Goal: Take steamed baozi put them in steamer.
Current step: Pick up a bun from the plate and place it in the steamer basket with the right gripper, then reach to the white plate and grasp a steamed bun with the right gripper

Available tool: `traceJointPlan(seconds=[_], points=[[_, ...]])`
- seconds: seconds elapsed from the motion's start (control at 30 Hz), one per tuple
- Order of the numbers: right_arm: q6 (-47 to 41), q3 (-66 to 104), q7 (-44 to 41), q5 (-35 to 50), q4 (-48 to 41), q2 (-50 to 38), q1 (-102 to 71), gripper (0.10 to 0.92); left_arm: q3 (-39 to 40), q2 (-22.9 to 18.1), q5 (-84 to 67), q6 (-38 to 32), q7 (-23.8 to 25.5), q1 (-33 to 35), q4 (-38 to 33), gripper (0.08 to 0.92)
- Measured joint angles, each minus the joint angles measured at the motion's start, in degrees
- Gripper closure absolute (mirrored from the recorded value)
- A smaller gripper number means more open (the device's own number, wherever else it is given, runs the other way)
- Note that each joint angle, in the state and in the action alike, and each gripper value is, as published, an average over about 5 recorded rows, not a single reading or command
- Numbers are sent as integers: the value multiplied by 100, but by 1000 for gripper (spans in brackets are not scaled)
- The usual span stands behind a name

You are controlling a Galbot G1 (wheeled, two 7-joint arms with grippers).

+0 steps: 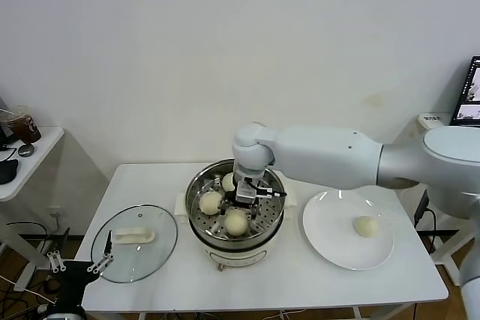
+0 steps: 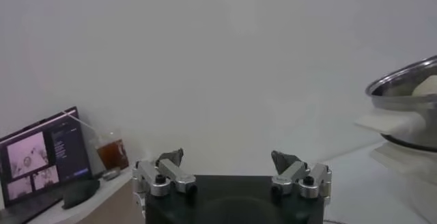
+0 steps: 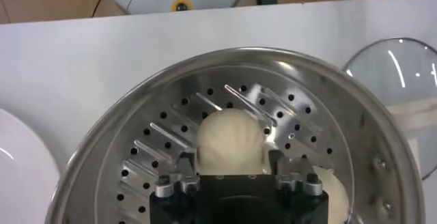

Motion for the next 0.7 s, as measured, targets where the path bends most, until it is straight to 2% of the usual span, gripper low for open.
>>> traceJointPlan(seconds=[0.23,0.47,0.7], points=[[-391,192,-16,350,108,-427,312,203,-10,46,-5,11,19,-2,-49,177],[-1659,326,-137,732,412,-1316,506,203,63,110,3,15,30,-64,-50,177],[-2786,642,-292,699,523,-2411,330,203,173,117,49,16,33,-142,5,177]])
